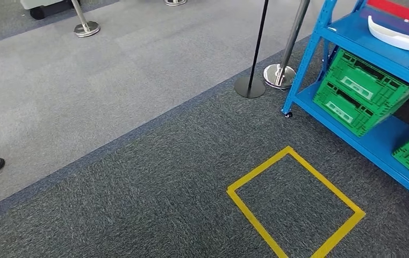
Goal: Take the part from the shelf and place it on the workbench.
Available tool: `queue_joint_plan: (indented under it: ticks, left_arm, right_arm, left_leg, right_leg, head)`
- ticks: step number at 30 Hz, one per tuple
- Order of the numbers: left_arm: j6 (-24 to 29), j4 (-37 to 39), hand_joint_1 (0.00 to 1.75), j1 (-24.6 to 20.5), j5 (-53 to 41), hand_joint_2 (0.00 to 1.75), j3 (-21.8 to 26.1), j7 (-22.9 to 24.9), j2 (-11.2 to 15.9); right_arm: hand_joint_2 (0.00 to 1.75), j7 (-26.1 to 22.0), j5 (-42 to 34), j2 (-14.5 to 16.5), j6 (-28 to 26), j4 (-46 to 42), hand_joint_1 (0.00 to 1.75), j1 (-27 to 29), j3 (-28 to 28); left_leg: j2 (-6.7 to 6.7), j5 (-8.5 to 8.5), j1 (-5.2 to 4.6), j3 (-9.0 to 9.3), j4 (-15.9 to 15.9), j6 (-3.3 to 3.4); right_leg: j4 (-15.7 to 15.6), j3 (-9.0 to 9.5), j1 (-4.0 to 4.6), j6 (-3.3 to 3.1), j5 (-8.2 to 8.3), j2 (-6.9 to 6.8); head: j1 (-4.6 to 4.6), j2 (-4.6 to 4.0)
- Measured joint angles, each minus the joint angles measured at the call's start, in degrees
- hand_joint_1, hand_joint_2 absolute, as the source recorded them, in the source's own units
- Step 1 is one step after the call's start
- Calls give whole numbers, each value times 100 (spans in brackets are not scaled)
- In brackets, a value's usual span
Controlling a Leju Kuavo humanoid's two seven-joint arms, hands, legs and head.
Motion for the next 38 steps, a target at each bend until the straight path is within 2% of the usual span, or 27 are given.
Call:
queue_joint_plan:
  ticks: [1, 2, 3, 4, 6, 8, 10, 11, 13, 15, 16, 17, 18, 19, 20, 22, 23, 25, 26, 28, 30, 31, 32, 33, 34, 36, 38]
  left_arm:
    - [-8, -1, 0, -10, 5, 175, 12, -20, 1]
    - [-15, -1, 0, -19, 9, 175, 21, -34, 1]
    - [-16, -2, 0, -25, 11, 175, 25, -39, 0]
    - [-16, -1, 0, -22, 12, 175, 27, -43, 0]
    - [-14, 0, 0, 2, 13, 175, 29, -44, 4]
    - [-12, 1, 0, 22, 14, 175, 32, -49, 10]
    - [-11, 1, 0, 24, 16, 175, 33, -55, 10]
    - [-10, 1, 0, 25, 18, 175, 34, -57, 7]
    - [-8, 1, 0, 37, 14, 175, 36, -74, 0]
    - [-6, 1, 0, 56, 5, 175, 38, -106, 2]
    - [-7, 1, 0, 61, 1, 175, 39, -120, 4]
    - [-8, 1, 0, 62, -4, 175, 41, -131, 7]
    - [-9, 1, 0, 62, -9, 175, 42, -139, 7]
    - [-11, 1, 0, 59, -13, 175, 43, -144, 5]
    - [-14, 1, 0, 57, -16, 175, 43, -147, 4]
    - [-17, 1, 0, 54, -24, 175, 43, -150, 5]
    - [-19, 1, 0, 51, -26, 175, 43, -153, 7]
    - [-20, 0, 0, 38, -28, 175, 43, -160, 6]
    - [-21, -1, 0, 30, -28, 175, 43, -162, 3]
    - [-22, -1, 0, 26, -31, 175, 43, -163, -1]
    - [-25, -1, 0, 28, -34, 175, 43, -170, 3]
    - [-26, -1, 0, 21, -35, 175, 43, -176, 5]
    - [-26, -2, 0, 12, -35, 175, 43, -182, 6]
    - [-26, -2, 0, 3, -35, 175, 43, -187, 5]
    - [-22, -2, 0, -2, -35, 175, 43, -186, 5]
    - [-15, -1, 0, 10, -35, 175, 43, -188, 10]
    - [-10, 0, 0, 23, -36, 175, 43, -199, 19]
  right_arm:
    - [0, 0, 8, 2, 0, 0, 0, 0, 0]
    - [0, 0, 13, 1, 0, 0, 0, 5, 0]
    - [0, 0, 17, -1, -1, 0, 0, 10, 0]
    - [0, 0, 18, -2, 0, 0, 0, 12, 0]
    - [0, 0, 18, 2, -1, 0, 0, 7, 0]
    - [0, -1, 18, 6, -1, 0, 0, -4, 0]
    - [0, -2, 18, 5, -1, 0, 0, 2, 0]
    - [0, -3, 17, 5, -1, 0, 0, 11, 0]
    - [0, -7, 16, 3, -1, 0, 0, 12, 1]
    - [0, -10, 15, 5, -1, 0, 0, -6, 2]
    - [0, -10, 14, 5, -1, 0, 0, -8, 2]
    - [0, -10, 16, 5, -1, 0, 0, -1, 1]
    - [0, -9, 17, 4, -1, 0, 0, 11, 1]
    - [0, -9, 18, 1, -1, 0, 0, 20, 0]
    - [0, -9, 19, -2, -1, 0, 0, 24, 0]
    - [0, -9, 19, -2, -1, 0, 0, 10, 0]
    - [0, -9, 19, 0, -1, 0, 0, 5, 0]
    - [0, -9, 19, 1, -1, 0, 0, 12, 0]
    - [0, -9, 20, 0, -1, 0, 0, 18, 0]
    - [0, -9, 20, -4, -18, 0, 0, 11, -1]
    - [0, -10, 20, -3, -39, 0, 0, -9, -2]
    - [0, -10, 20, -1, -43, 0, 0, -11, -2]
    - [0, -11, 20, 1, -43, 0, 0, -6, -2]
    - [0, -11, 20, 1, -43, 0, 0, 1, -2]
    - [0, -11, 20, 1, -43, 0, 0, 5, -2]
    - [0, -11, 20, 7, -43, 0, 0, 5, -2]
    - [0, -11, 20, 13, -47, 0, 0, -3, -2]
  left_leg:
    - [-32, -110, 2, -155, 331, -2]
    - [-43, -116, 3, -229, 489, 2]
    - [-53, -10, 4, -191, 419, 10]
    - [-85, 180, 4, -51, 133, 24]
    - [-330, 539, 8, 335, -675, 70]
    - [-534, 640, 2, 525, -1115, 106]
    - [-474, 641, -14, 533, -1165, 151]
    - [-408, 667, -12, 545, -1187, 192]
    - [-245, 720, 7, 562, -1233, 269]
    - [-62, 733, 1, 545, -1237, 298]
    - [28, 732, -3, 535, -1235, 299]
    - [114, 731, -5, 529, -1233, 298]
    - [190, 727, -3, 528, -1230, 293]
    - [261, 720, 0, 533, -1226, 282]
    - [323, 707, -1, 544, -1218, 263]
    - [423, 667, -30, 553, -1191, 204]
    - [463, 651, -46, 558, -1179, 176]
    - [543, 637, -50, 573, -1176, 128]
    - [523, 617, -37, 580, -1163, 94]
    - [290, 433, -3, 488, -927, 24]
    - [19, 58, 17, 157, -237, -14]
    - [-27, -101, 18, -38, 156, -18]
    - [-41, -167, 18, -172, 424, -17]
    - [-48, -116, 17, -205, 482, -11]
    - [-63, 41, 18, -125, 313, 1]
    - [-244, 455, 18, 241, -464, 48]
    - [-447, 648, 22, 484, -1013, 84]
  right_leg:
    - [1, -12, 1, -7, 8, 56]
    - [2, -17, 1, -6, 15, 118]
    - [2, -17, 1, -1, 23, 184]
    - [2, -14, 0, 9, 32, 257]
    - [7, -24, 6, 46, 56, 397]
    - [11, -69, 1, 110, 93, 517]
    - [-10, -119, -25, 190, 140, 624]
    - [4, -144, -33, 216, 139, 583]
    - [294, -302, -26, 248, -52, 329]
    - [1017, -624, -22, 282, -442, 78]
    - [1380, -775, -24, 304, -588, 42]
    - [1597, -851, -25, 320, -647, 24]
    - [1582, -809, -26, 328, -597, 6]
    - [1323, -646, -28, 328, -458, -31]
    - [900, -399, -28, 321, -282, -124]
    - [192, -3, -5, 267, -83, -338]
    - [39, 76, 9, 230, -64, -398]
    - [10, 68, 30, 150, -70, -325]
    - [5, 61, 25, 119, -61, -276]
    - [-8, 47, 3, 52, -32, -167]
    - [-10, 15, -7, 7, -6, -53]
    - [-9, 0, -6, -4, 3, 5]
    - [-8, -8, -5, -8, 9, 67]
    - [-7, -10, -4, -6, 16, 133]
    - [-7, -7, -4, 0, 23, 205]
    - [-5, -4, -4, 30, 42, 354]
    - [3, -25, 2, 66, 63, 456]
  head:
    - [2, 0]
    - [1, 0]
    - [2, 0]
    - [2, 0]
    - [3, 0]
    - [6, 0]
    - [6, 0]
    - [8, 0]
    - [48, 0]
    - [89, 0]
    - [91, 0]
    - [91, 0]
    - [95, 0]
    - [94, 0]
    - [96, 0]
    - [89, 0]
    - [79, 0]
    - [60, 0]
    - [60, 0]
    - [46, 0]
    - [25, 0]
    - [24, 0]
    - [23, 0]
    - [24, 0]
    - [24, 0]
    - [25, 0]
    - [27, 0]
